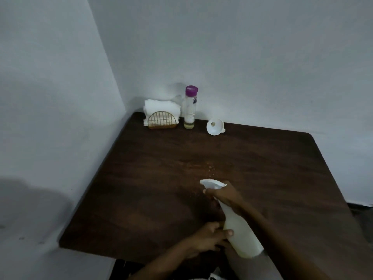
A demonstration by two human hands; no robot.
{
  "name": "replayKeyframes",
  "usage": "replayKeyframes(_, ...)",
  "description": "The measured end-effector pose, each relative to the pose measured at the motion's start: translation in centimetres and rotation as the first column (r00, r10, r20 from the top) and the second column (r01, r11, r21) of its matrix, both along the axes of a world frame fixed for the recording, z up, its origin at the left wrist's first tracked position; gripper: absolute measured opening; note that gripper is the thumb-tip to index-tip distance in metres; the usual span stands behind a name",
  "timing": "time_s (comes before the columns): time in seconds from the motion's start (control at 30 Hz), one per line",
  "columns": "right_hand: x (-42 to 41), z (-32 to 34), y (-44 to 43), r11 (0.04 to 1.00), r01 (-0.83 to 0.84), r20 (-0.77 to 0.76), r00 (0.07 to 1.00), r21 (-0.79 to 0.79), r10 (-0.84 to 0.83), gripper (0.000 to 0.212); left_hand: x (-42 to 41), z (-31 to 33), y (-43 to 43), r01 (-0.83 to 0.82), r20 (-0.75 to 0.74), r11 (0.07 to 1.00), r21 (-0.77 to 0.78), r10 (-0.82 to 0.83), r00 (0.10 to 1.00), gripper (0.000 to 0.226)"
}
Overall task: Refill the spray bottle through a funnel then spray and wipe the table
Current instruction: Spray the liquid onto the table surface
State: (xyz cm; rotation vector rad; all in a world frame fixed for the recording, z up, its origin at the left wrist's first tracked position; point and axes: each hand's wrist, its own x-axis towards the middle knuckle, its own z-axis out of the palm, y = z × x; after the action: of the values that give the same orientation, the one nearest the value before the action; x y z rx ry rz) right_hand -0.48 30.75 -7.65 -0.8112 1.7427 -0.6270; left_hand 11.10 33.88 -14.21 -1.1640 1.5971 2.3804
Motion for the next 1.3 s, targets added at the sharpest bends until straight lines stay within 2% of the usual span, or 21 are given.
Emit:
replayKeyframes(0.17,-0.2,0.3,-1.0,0.995,-0.1,0.106,0.99,0.031,0.096,0.01,0.7,0.3,-0.6,-0.058,-0.009,0.998,-0.001,0.058,0.998,0.047)
replayKeyframes(0.23,0.1,0.2,-1.5,0.999,0.005,0.11,0.994,0.046,-0.01,0.025,0.9,0.4,-0.8,-0.085,-0.012,0.996,-0.013,0.085,0.996,0.047)
replayKeyframes(0.3,0.2,-0.2,-1.9,0.993,0.12,0.05,0.991,0.018,-0.121,0.036,1.1,0.6,-1.1,-0.102,-0.02,0.994,-0.025,0.101,0.995,0.046)
replayKeyframes(0.4,-0.3,-0.8,-1.8,0.967,0.253,0.007,0.967,-0.009,-0.253,0.065,1.1,0.8,-1.4,-0.113,-0.019,0.993,-0.029,0.112,0.993,0.047)
replayKeyframes(0.47,-1.0,-0.9,-1.5,0.956,0.289,0.055,0.956,-0.042,-0.287,0.056,1.0,0.7,-1.4,-0.113,-0.003,0.993,-0.034,0.113,0.994,0.05)
replayKeyframes(0.53,-1.7,-0.7,-0.9,0.949,0.312,0.129,0.944,-0.048,-0.304,0.028,0.8,0.5,-1.4,-0.098,0.004,0.994,-0.046,0.098,0.995,0.053)
replayKeyframes(0.57,-2.0,-0.5,-0.6,0.939,0.341,0.162,0.93,-0.053,-0.329,0.024,0.6,0.5,-1.4,-0.091,0.003,0.994,-0.056,0.092,0.996,0.053)
replayKeyframes(0.77,-4.3,-1.9,0.8,0.82,0.562,0.183,0.822,-0.111,-0.539,0.04,-0.7,0.8,-1.0,-0.107,-0.033,0.993,-0.055,0.105,0.994,0.041)
replayKeyframes(1.0,-6.3,-3.3,2.7,0.714,0.683,0.214,0.729,-0.155,-0.65,0.03,-2.6,0.1,-0.7,-0.014,0.042,0.996,-0.086,0.018,0.999,0.049)
replayKeyframes(1.13,-7.1,-3.4,3.9,0.607,0.781,0.262,0.623,-0.149,-0.737,0.022,-3.8,-0.1,-0.7,0.006,0.047,0.995,-0.098,-0.002,0.999,0.047)
replayKeyframes(1.23,-7.7,-4.1,5.0,0.52,0.842,0.24,0.539,-0.14,-0.807,0.028,-4.6,-0.3,-0.5,0.017,0.069,0.993,-0.113,-0.01,0.998,0.05)
replayKeyframes(1.3,-8.0,-4.5,5.9,0.503,0.853,0.225,0.522,-0.138,-0.823,0.031,-4.9,-0.4,-0.1,0.044,0.097,0.992,-0.118,-0.032,0.995,0.05)
